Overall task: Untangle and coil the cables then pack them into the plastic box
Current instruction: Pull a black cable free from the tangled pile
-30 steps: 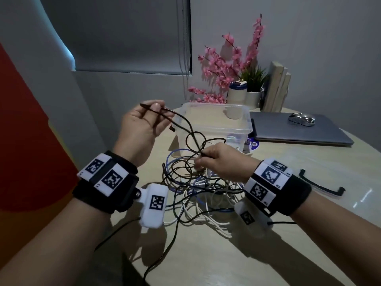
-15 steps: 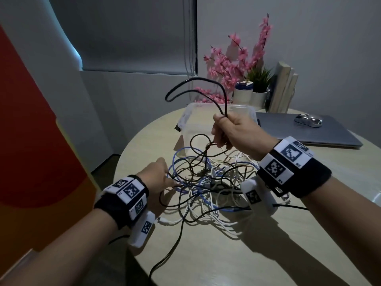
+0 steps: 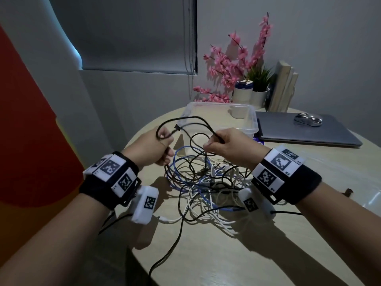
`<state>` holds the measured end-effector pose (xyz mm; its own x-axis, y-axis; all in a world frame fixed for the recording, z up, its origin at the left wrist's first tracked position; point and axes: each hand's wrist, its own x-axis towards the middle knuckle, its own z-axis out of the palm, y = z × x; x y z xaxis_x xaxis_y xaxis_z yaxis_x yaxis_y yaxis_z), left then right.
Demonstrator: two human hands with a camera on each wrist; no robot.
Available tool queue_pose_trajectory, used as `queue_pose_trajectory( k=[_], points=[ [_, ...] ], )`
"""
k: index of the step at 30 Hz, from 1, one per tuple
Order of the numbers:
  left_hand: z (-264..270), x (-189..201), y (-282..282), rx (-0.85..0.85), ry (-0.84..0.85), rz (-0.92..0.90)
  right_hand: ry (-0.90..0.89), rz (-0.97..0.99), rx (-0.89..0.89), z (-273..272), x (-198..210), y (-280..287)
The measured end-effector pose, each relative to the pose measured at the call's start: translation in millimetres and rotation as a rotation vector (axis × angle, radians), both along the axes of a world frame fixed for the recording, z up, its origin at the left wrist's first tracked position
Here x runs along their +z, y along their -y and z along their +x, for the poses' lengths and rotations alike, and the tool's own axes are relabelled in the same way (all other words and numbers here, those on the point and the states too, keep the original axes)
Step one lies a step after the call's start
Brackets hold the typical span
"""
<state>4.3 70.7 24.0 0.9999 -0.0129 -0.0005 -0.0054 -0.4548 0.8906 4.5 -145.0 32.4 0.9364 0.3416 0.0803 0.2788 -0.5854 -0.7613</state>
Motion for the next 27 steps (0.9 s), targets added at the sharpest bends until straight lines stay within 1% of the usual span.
queue_pose_trajectory(
  k=[3, 6, 9, 11, 13, 14, 17, 19, 21, 22, 24, 27],
  points=[
    [-7, 21, 11, -0.054, 0.146, -0.147, -0.067, -0.037, 0.058, -6, -5, -4],
    [-12, 35, 20, -0.087, 0.272, -0.258, -0.089, -0.182, 0.072, -7, -12, -8],
    [-10, 40, 21, -0.057, 0.366, -0.302, -0.060, -0.266, 0.076, -6, -14, -9],
    [-8, 40, 19, 0.002, 0.395, -0.311, -0.021, -0.264, 0.086, -5, -10, -5],
    [-5, 34, 16, 0.029, 0.376, -0.353, 0.010, -0.200, 0.083, -3, -4, 1],
    [-4, 29, 14, 0.033, 0.359, -0.346, 0.024, -0.163, 0.075, -3, 0, 4],
    [-3, 10, 13, 0.025, 0.294, -0.219, 0.038, -0.015, 0.018, 0, 10, 11],
    [-7, 1, 18, -0.066, 0.228, -0.093, 0.001, 0.147, -0.024, 3, 16, 13],
    [-12, -7, 33, -0.228, 0.167, 0.005, -0.032, 0.290, -0.052, 4, 22, 14],
    [-14, -12, 42, -0.291, 0.145, 0.026, -0.046, 0.353, -0.059, 4, 25, 14],
    [-14, -23, 58, -0.341, 0.124, 0.016, -0.078, 0.480, -0.059, 3, 31, 14],
    [-8, -31, 72, -0.331, 0.133, -0.052, -0.121, 0.629, -0.029, -1, 37, 17]
  ],
)
